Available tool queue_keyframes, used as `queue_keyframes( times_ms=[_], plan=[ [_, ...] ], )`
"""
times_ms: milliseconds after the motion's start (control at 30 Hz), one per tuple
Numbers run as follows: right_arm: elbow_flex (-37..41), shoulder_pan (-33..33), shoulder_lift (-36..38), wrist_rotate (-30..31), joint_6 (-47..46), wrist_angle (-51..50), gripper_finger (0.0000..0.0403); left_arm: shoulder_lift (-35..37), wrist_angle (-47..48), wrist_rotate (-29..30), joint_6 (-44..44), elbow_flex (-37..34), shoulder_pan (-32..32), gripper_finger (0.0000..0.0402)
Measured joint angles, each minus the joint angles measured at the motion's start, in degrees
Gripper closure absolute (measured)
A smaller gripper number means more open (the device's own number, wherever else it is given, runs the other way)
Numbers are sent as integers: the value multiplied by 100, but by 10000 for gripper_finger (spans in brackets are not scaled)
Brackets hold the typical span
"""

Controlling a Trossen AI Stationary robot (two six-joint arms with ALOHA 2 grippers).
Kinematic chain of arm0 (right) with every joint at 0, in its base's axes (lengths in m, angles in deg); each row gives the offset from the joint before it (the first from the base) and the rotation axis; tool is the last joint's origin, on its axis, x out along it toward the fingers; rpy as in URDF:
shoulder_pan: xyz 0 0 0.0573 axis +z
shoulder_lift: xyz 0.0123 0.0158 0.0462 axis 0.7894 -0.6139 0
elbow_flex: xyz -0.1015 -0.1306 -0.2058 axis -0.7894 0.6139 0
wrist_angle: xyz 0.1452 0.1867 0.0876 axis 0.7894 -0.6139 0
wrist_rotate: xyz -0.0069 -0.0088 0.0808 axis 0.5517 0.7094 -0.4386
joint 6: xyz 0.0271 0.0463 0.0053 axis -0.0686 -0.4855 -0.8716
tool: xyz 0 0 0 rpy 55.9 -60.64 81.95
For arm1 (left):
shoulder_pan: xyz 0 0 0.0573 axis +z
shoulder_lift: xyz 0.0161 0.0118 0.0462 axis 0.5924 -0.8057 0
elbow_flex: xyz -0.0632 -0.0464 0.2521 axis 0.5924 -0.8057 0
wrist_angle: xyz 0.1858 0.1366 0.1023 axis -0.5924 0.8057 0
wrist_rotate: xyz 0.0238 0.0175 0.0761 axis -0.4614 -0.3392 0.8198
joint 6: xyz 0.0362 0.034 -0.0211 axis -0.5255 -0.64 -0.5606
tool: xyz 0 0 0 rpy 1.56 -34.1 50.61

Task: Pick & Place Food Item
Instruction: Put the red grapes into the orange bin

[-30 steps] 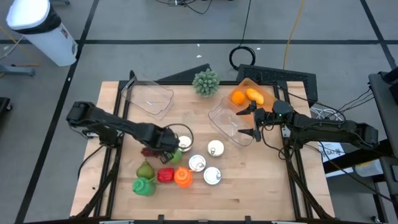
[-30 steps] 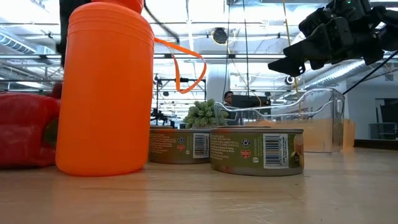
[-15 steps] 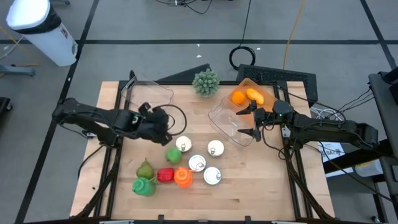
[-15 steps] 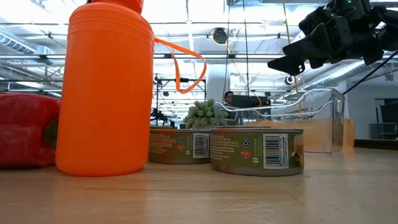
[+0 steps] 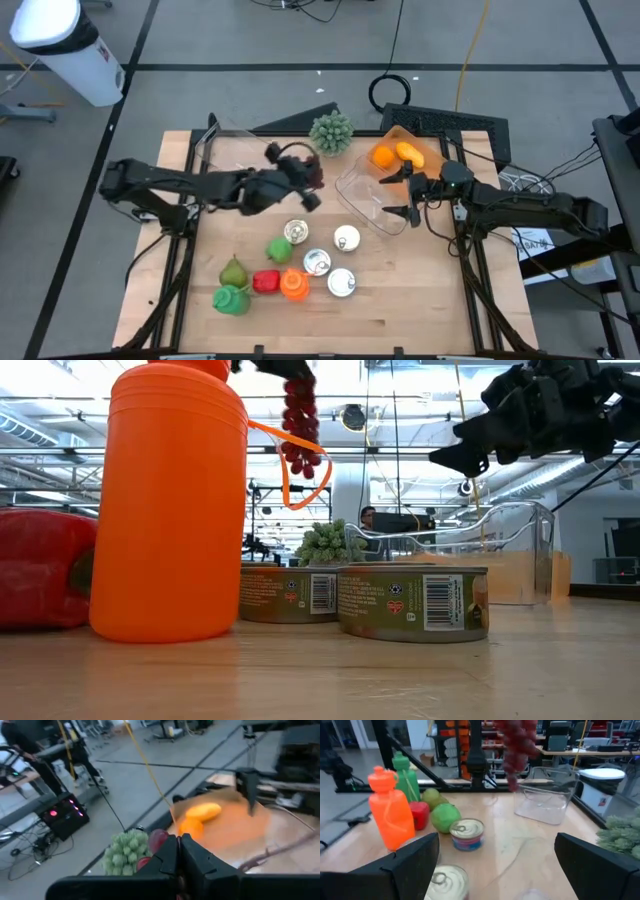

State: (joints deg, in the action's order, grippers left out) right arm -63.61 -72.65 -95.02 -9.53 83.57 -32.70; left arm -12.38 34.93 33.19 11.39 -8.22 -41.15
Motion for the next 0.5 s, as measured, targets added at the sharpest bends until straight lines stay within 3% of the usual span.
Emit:
queue_keyframes(
  times_ms=[200,300,400,500],
  plan=[
    [0,540,-336,273,355,633,26,-733,-1341,-144,-368,0,412,389],
    [0,850,-588,975,900,1156,26,-1014,-1981,-662,-539,0,605,392],
    [0,1070,-879,2044,1384,1836,26,-1195,-2366,-1203,-575,-7,715,382],
    [0,1199,-1199,2674,1760,2632,26,-1218,-2401,-1493,-561,-7,745,389]
  ],
)
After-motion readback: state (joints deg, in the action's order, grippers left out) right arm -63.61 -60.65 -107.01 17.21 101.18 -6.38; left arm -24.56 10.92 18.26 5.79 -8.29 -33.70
